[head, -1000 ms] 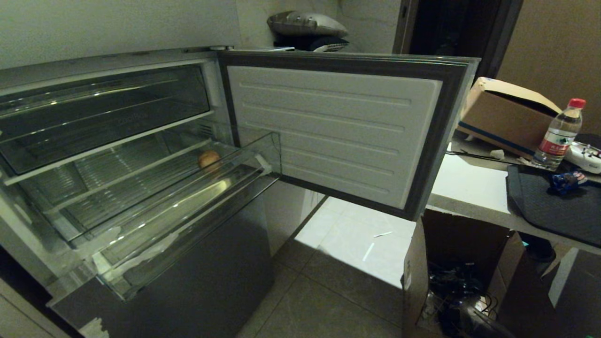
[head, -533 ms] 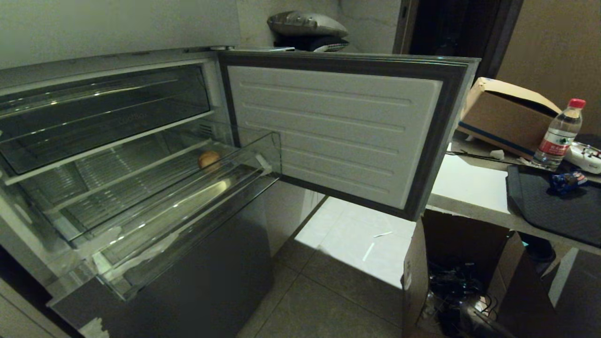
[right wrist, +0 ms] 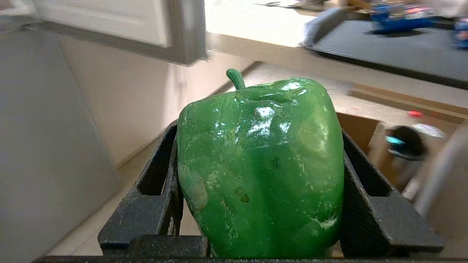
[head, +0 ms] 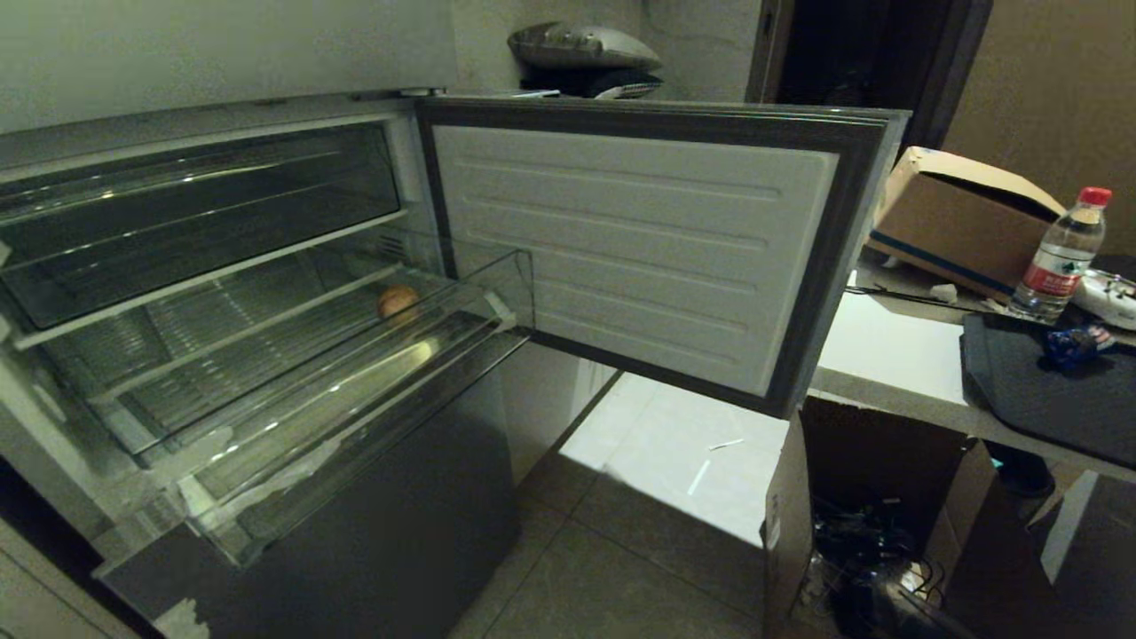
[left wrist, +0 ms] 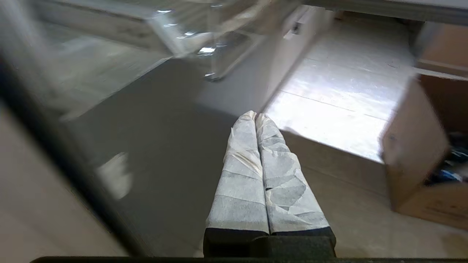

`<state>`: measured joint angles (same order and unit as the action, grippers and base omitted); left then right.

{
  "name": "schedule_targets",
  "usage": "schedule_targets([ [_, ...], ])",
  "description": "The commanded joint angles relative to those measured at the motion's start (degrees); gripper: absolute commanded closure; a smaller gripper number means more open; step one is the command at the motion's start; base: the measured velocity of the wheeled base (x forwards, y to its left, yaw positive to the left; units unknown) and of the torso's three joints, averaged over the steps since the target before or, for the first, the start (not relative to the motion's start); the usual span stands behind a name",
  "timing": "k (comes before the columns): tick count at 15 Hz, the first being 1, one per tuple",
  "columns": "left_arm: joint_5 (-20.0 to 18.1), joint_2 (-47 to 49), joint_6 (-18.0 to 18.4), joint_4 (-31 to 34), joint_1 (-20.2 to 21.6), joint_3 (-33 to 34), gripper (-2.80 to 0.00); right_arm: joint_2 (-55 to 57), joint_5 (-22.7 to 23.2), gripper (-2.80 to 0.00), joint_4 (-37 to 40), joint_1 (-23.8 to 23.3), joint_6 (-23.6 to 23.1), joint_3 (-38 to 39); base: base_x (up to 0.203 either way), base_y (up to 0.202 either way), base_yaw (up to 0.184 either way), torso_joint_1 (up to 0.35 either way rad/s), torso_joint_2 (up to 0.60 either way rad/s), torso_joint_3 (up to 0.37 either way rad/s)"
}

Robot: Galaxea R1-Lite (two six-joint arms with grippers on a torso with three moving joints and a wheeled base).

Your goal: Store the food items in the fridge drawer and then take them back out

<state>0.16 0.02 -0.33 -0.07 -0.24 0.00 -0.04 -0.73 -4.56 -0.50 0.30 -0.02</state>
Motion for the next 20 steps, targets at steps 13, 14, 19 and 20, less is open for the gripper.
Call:
schedule_targets([
  [13, 0.0, 0.1, -0.1, 0.0, 0.0, 0.0, 0.0, -0.1, -0.1, 0.0, -0.1, 0.0, 0.7, 1.8, 0.0, -0.008, 0.172, 0.0, 0.0, 0.002],
  [14, 0.0, 0.1, 0.0, 0.0, 0.0, 0.0, 0.0, -0.1, -0.1, 0.0, -0.1, 0.0, 0.7, 1.8, 0.002, -0.01, 0.174, -0.002, 0.0, -0.005],
  [19, 0.0, 0.1, 0.0, 0.0, 0.0, 0.0, 0.0, -0.1, -0.1, 0.0, -0.1, 0.0, 0.7, 1.8, 0.002, -0.01, 0.178, 0.002, 0.0, 0.004],
  [20, 0.0, 0.1, 0.0, 0.0, 0.0, 0.0, 0.0, -0.1, -0.1, 0.0, -0.1, 0.0, 0.7, 1.8, 0.003, -0.009, 0.174, 0.005, 0.0, 0.002],
])
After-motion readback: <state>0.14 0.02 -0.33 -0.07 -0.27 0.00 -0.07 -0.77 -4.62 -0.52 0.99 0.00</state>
